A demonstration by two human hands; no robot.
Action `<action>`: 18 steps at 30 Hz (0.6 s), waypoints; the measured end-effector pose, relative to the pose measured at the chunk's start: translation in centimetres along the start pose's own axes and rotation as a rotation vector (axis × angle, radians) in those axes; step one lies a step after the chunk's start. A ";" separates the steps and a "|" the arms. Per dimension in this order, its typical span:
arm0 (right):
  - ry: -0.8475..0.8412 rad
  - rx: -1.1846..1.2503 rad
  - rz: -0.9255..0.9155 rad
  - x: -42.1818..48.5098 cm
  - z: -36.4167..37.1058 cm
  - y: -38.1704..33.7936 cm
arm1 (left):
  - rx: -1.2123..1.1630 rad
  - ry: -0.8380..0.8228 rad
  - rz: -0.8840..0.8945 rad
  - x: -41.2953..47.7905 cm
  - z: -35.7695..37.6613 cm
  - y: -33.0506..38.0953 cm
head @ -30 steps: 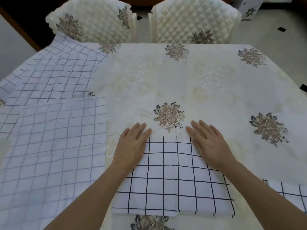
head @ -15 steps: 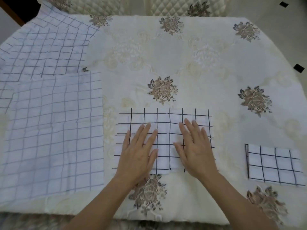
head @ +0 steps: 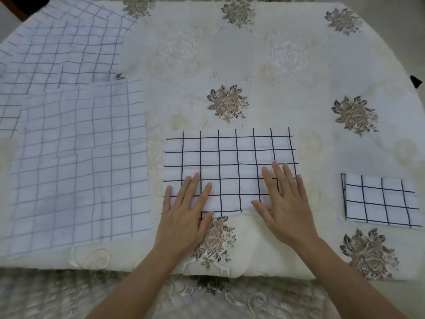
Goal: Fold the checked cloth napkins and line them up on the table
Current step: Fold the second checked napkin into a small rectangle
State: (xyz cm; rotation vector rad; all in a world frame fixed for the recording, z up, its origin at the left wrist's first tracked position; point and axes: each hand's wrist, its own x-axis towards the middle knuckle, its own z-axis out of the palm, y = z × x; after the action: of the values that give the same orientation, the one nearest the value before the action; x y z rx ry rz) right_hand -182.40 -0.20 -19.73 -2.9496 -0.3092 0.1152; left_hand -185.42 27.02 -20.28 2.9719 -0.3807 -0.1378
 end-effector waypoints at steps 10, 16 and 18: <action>0.246 0.147 -0.393 -1.4 0.7 -1.8 | -0.090 0.220 0.358 1.1 -0.3 1.3; 0.252 0.148 -0.394 -2.4 2.1 -0.9 | -0.171 0.278 0.407 0.8 0.9 1.4; 0.269 0.176 -0.380 -2.4 2.3 -0.9 | -0.216 0.300 0.391 0.9 1.2 1.4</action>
State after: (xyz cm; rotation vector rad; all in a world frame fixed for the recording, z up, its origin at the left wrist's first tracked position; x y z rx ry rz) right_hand -185.09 0.52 -21.66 -2.6332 -0.7632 -0.2847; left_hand -185.07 25.26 -21.32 2.5905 -0.8308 0.2866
